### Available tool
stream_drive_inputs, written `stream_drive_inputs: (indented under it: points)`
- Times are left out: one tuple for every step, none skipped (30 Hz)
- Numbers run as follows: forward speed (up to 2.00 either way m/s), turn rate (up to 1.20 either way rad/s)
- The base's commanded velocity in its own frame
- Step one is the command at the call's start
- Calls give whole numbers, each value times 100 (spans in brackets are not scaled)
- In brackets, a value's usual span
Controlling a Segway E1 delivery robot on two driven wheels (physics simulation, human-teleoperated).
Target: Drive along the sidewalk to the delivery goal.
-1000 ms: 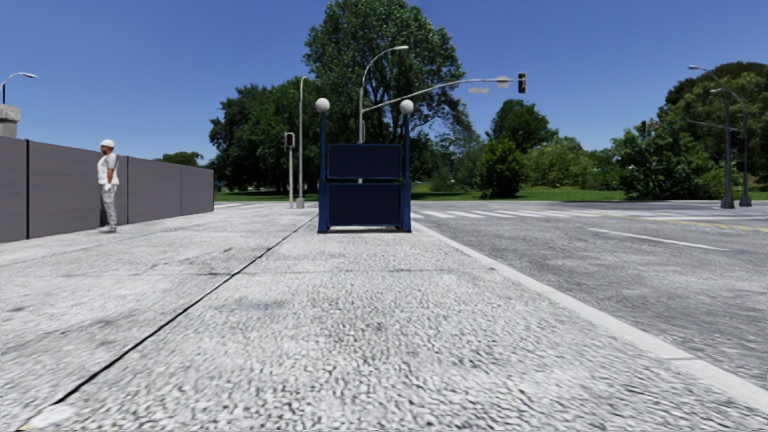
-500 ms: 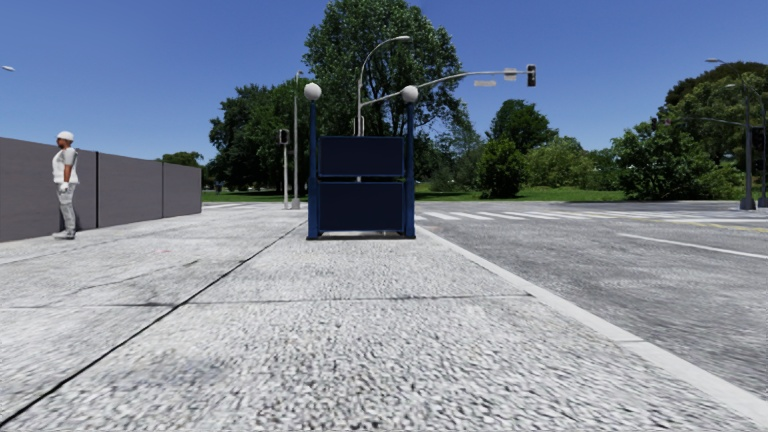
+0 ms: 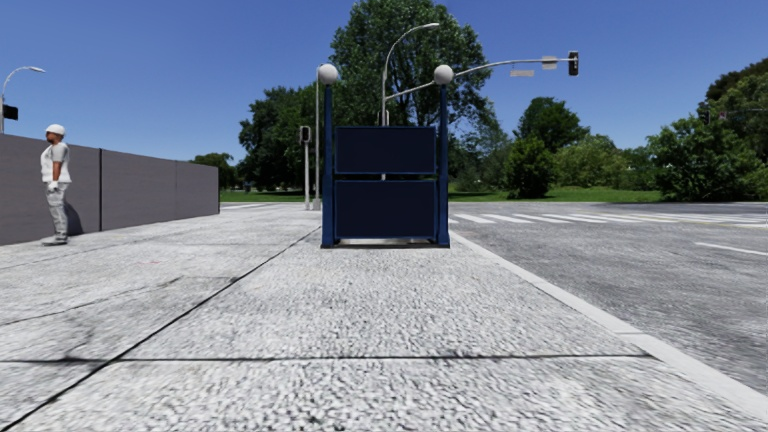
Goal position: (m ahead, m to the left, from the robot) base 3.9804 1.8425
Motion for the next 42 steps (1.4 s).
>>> stream_drive_inputs:
  points:
    - [200,0]
    - [200,0]
    - [200,0]
    - [200,0]
    - [200,0]
    - [200,0]
    - [200,0]
    - [200,0]
    - [200,0]
    - [200,0]
    - [200,0]
    - [200,0]
    - [200,0]
    - [200,0]
    - [200,0]
    - [200,0]
    - [200,0]
    - [200,0]
    - [200,0]
    - [200,0]
    - [200,0]
    - [200,0]
    - [200,0]
    - [182,0]
    - [163,7]
    - [163,7]
    - [152,19]
    - [136,31]
    - [127,44]
    - [113,56]
    - [104,65]
    - [99,67]
    - [99,67]
    - [90,67]
    - [83,67]
    - [79,67]
    - [71,68]
    - [58,68]
    - [52,68]
    - [43,69]
    - [35,69]
    - [24,69]
